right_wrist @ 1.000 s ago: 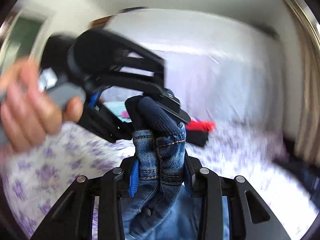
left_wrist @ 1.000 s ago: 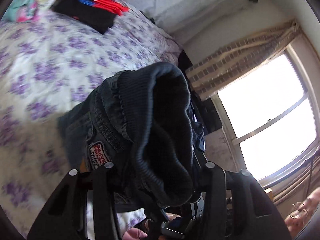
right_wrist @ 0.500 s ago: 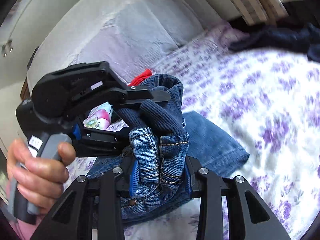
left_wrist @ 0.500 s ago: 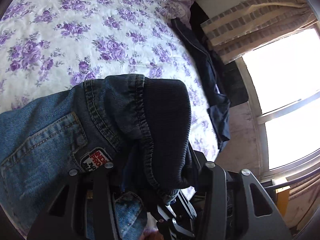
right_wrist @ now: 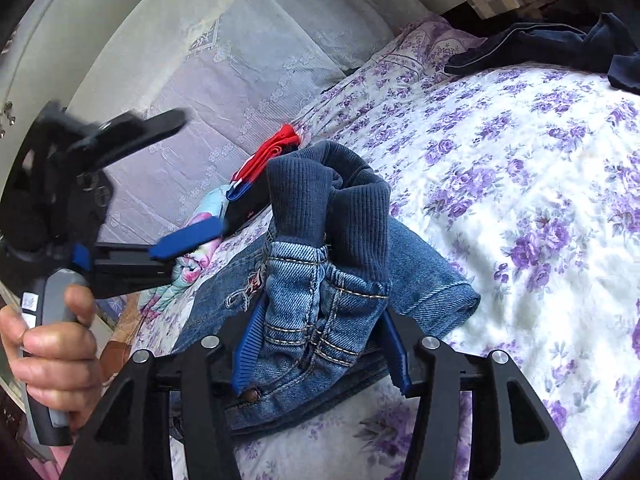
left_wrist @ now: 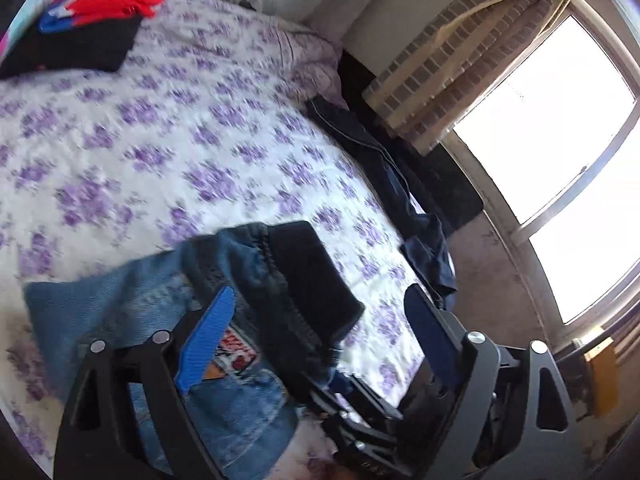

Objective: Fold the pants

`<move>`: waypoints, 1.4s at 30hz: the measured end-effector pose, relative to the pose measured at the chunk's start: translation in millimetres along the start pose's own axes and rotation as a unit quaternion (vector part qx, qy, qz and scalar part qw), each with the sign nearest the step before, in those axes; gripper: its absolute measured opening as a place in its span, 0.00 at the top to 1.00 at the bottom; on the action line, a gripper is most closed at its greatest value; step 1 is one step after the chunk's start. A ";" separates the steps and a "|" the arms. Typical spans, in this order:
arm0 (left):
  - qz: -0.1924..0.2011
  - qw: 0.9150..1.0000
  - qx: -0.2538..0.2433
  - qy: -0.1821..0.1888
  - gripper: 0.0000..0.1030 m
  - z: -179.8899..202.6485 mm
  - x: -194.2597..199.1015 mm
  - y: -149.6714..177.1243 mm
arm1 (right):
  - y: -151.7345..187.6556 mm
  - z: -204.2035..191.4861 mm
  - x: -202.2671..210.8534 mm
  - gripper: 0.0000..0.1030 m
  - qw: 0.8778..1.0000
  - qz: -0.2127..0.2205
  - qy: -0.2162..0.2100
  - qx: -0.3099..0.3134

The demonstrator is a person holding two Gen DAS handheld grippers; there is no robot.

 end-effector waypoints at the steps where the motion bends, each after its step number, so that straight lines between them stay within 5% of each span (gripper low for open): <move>1: 0.013 1.000 -0.004 -0.012 0.17 -4.4 8.0 0.6 | -0.3 -1.0 -0.1 0.47 1.000 -0.001 0.003 0.002; 9: 0.069 0.992 0.015 -0.109 0.16 -69.7 42.4 19.7 | -2.2 -7.6 1.4 0.47 1.000 -0.012 0.025 0.011; 18: 0.064 0.987 0.034 -0.147 0.16 -110.9 38.9 46.0 | -5.6 -9.2 8.7 0.42 0.998 -0.016 0.049 0.025; 23: 0.070 0.986 0.033 -0.145 0.15 -117.3 33.2 56.4 | -19.8 -1.5 24.5 0.38 0.996 0.005 0.079 0.036; 30: 0.072 0.988 0.042 -0.131 0.15 -123.3 30.5 65.1 | -37.1 5.8 -0.7 0.36 0.996 -0.020 0.073 0.036; 33: 0.068 0.989 0.049 -0.124 0.13 -127.2 29.2 68.3 | -32.7 20.5 -7.9 0.44 0.995 -0.026 0.088 0.027; 37: 0.060 0.990 0.049 -0.114 0.09 -132.6 25.5 74.1 | -15.3 40.8 -11.6 0.40 0.996 -0.041 0.073 -0.013; 42: 0.078 0.990 0.038 -0.107 0.10 -131.3 52.0 60.8 | -30.0 3.0 18.8 0.40 0.996 -0.013 0.070 0.046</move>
Point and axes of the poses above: each gripper's, at about its wrist camera, not at the fingertips, and x roughly against the way its jaws point, z to its right, y to its underside, the point moved 3 cm from there along -x, roughly the way its jaws point, and after that the axes turned 14 degrees about x, right-handed, at the moved point
